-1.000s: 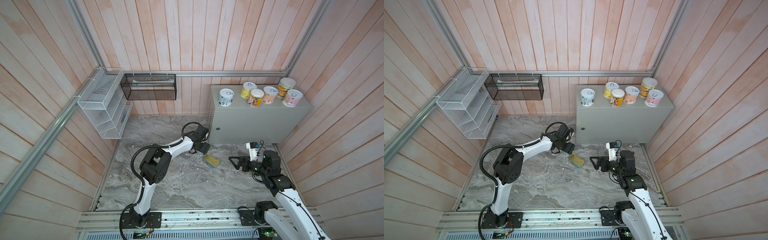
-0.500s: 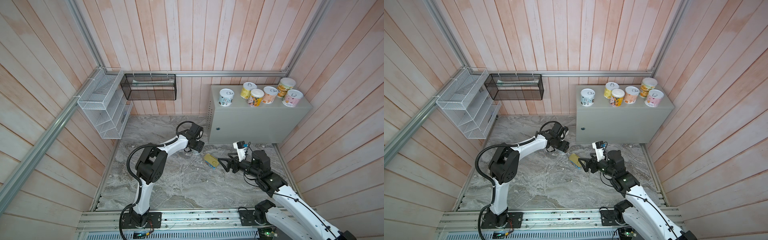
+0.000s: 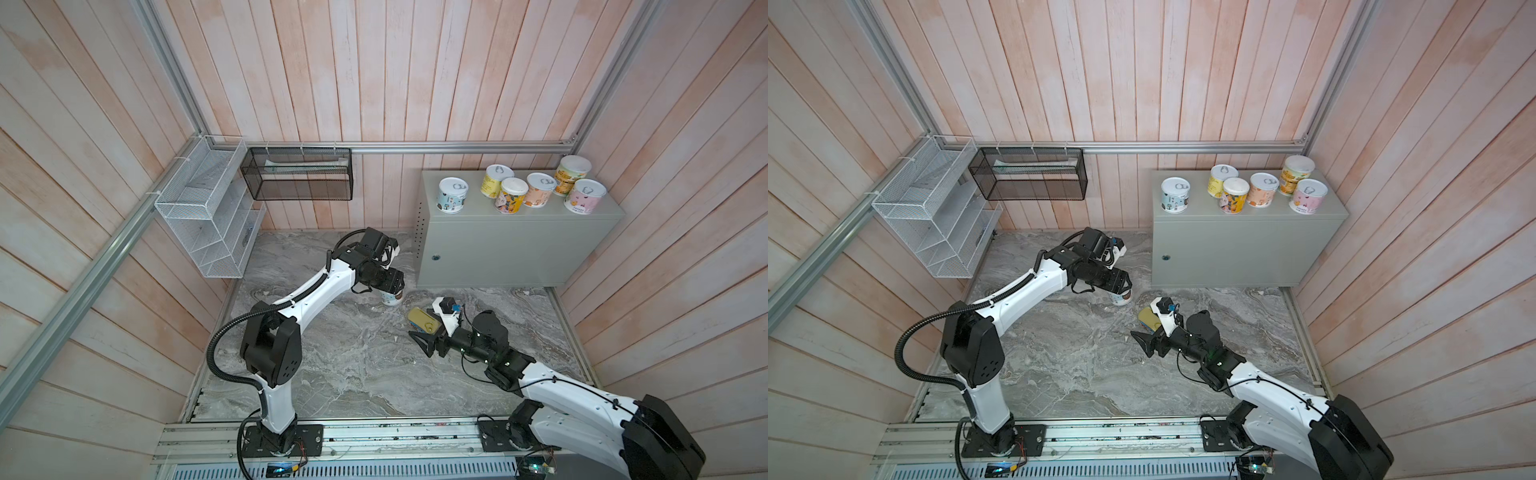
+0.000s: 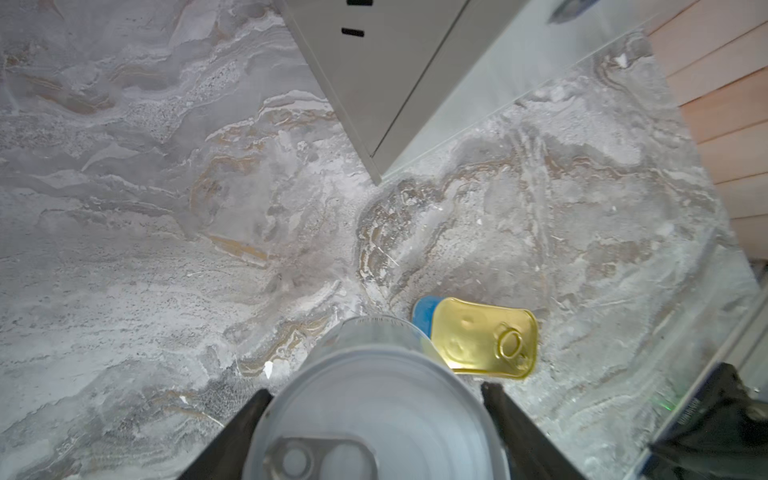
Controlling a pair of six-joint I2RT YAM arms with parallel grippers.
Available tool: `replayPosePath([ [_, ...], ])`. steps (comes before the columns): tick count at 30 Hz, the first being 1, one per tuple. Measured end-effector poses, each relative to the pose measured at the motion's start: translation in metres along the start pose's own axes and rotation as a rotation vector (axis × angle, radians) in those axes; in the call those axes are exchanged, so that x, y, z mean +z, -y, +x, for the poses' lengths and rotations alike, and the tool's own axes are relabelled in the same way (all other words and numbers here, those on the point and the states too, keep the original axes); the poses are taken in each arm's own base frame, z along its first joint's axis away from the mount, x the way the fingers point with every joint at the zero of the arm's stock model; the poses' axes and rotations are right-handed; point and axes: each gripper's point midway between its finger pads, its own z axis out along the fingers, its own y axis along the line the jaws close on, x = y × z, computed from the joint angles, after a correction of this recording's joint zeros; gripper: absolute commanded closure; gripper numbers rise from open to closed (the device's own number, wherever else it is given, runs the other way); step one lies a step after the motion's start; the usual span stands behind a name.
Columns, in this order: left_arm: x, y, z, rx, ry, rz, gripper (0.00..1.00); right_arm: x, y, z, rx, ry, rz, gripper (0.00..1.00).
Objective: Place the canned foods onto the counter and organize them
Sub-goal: 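Lift the coconut can toward the right gripper while the right gripper closes on it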
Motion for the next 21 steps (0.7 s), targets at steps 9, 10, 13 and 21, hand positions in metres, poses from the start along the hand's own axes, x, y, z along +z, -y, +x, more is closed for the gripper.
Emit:
replayPosePath([
  [9, -0.018, 0.022, 0.012, -0.031, -0.035, 0.1, 0.5, 0.018, 0.004, -0.005, -0.066, 0.04, -0.006, 0.06],
  [10, -0.021, 0.024, 0.013, -0.032, -0.038, 0.108, 0.5, 0.021, 0.004, -0.007, -0.073, 0.046, -0.008, 0.06],
  [13, -0.029, 0.031, 0.016, -0.032, -0.042, 0.133, 0.5, 0.028, 0.005, -0.015, -0.093, 0.063, -0.011, 0.06],
  [21, -0.039, 0.041, 0.03, -0.035, -0.064, 0.175, 0.5, 0.047, 0.007, -0.031, -0.123, 0.1, -0.026, 0.06],
])
